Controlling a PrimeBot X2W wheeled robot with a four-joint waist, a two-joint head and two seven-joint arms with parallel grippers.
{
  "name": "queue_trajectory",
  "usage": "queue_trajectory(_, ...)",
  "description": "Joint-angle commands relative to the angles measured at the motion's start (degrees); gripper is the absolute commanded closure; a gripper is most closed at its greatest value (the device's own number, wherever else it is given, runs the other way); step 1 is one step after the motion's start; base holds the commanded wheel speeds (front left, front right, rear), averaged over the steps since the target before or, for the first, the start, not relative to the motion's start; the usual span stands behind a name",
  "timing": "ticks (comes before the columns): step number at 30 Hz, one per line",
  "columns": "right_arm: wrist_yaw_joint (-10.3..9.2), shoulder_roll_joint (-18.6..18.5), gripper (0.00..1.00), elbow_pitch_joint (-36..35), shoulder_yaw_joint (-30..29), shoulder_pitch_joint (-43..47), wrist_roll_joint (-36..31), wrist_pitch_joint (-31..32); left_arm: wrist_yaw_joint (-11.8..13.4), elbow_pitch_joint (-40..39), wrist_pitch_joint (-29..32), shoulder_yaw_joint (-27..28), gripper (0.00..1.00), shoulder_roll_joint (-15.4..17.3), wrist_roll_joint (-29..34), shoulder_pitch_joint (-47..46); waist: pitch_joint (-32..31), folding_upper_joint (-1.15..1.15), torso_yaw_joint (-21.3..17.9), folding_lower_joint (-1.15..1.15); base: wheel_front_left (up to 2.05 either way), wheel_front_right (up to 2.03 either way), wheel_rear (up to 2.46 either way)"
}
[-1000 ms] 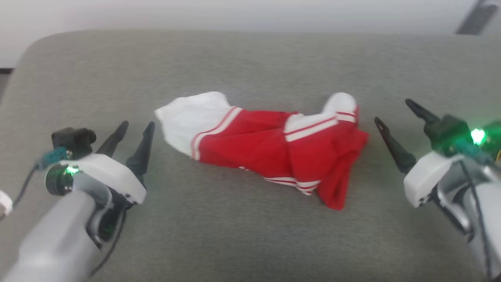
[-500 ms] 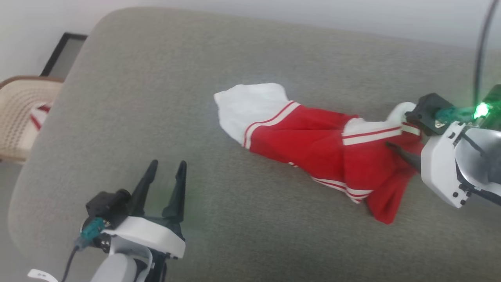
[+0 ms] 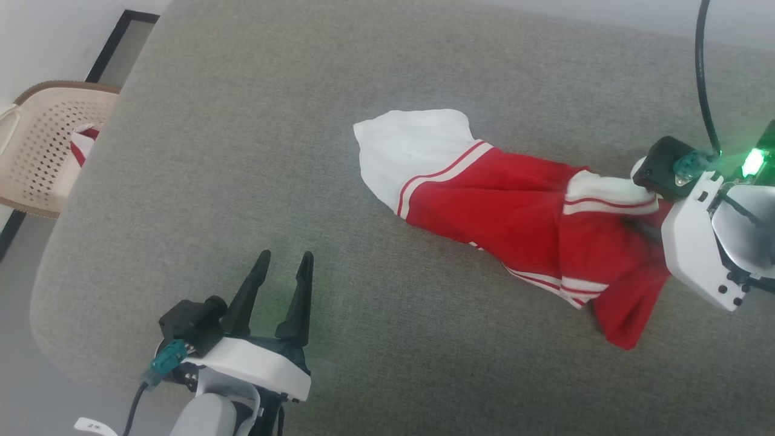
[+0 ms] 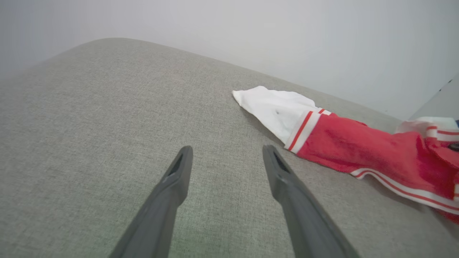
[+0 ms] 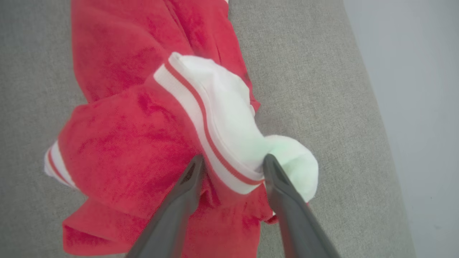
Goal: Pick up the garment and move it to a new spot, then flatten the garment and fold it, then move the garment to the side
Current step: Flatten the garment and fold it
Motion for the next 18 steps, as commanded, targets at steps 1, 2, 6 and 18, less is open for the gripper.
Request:
queue_trajectory(1,0.01,-0.38,1.0,0.0,0.98,-1.08,1.0,-0.28,-0.48,0.47,-0.26,0.85,0.0,-0.42,0.6,-0.74,-0.06,0.0,-0.38,0.0,0.0,0.0,0.0)
queue_trajectory(2,0.0,-0.44,1.0,-0.04,1.34,-1.35,1.2,-0.52,-0.64,0.65,-0.26,1.18,0.0,-0.62,0.78,-0.93,-0.04,0.0,-0.62,0.0,0.0,0.0,0.0)
queue_trajectory(6,0.0,-0.58,1.0,1.24,1.97,-1.81,1.68,-2.77,-1.0,1.18,-0.26,1.91,0.0,-1.1,1.63,-1.42,-0.28,0.0,-1.74,0.0,0.0,0.0,0.0)
queue_trajectory(18,0.0,-3.68,1.0,15.12,-13.23,10.38,3.62,-24.11,-1.1,-0.12,-0.27,3.41,0.0,-0.69,2.62,-0.42,-0.03,0.0,-6.48,0.0,0.0,0.0,0.0)
